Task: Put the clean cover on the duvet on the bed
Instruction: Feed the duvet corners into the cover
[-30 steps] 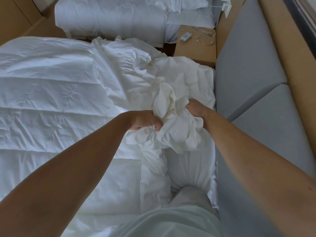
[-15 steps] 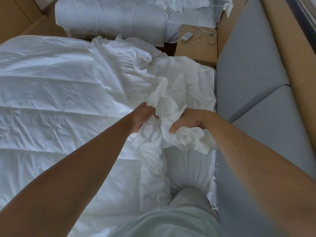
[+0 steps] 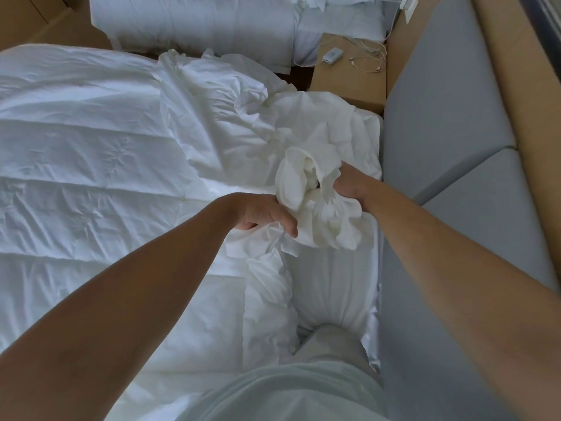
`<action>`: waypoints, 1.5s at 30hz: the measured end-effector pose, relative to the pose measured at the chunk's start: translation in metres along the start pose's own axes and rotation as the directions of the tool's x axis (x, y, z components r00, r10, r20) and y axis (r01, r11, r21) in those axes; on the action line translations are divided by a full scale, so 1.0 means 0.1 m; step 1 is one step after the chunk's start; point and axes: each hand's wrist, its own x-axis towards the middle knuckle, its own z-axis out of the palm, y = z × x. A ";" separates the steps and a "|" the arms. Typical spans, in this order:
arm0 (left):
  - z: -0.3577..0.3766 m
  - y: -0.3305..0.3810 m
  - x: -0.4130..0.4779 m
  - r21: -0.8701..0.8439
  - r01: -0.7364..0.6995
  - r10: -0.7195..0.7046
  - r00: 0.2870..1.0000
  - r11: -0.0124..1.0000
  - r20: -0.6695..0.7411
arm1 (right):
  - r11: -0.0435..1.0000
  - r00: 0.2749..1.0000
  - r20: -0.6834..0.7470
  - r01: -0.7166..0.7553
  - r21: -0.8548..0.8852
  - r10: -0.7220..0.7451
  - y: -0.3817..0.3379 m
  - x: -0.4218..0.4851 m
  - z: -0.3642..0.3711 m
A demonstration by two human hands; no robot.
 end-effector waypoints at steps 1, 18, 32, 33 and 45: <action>0.00 0.00 0.00 0.006 -0.011 0.011 1.000 1.000 0.011 | 1.000 1.000 -0.010 -0.005 -0.021 0.005 0.00 -0.02 0.01; 0.04 0.08 0.08 0.039 -0.414 0.369 0.759 0.909 -0.537 | 0.948 0.865 0.501 -0.184 0.260 0.031 -0.03 -0.14 0.04; -0.10 -0.10 -0.05 -0.098 -0.145 0.140 0.989 0.985 -0.056 | 0.977 0.994 0.078 0.058 0.204 -0.075 -0.22 0.03 0.15; -0.12 -0.09 -0.05 -0.090 -0.118 0.115 0.993 0.989 -0.034 | 0.985 0.997 0.056 0.048 0.166 -0.058 -0.20 0.06 0.17; -0.19 0.05 -0.04 -0.334 -0.140 0.086 0.981 0.932 -0.172 | 0.921 0.985 0.169 -0.088 0.380 0.025 -0.08 0.07 -0.03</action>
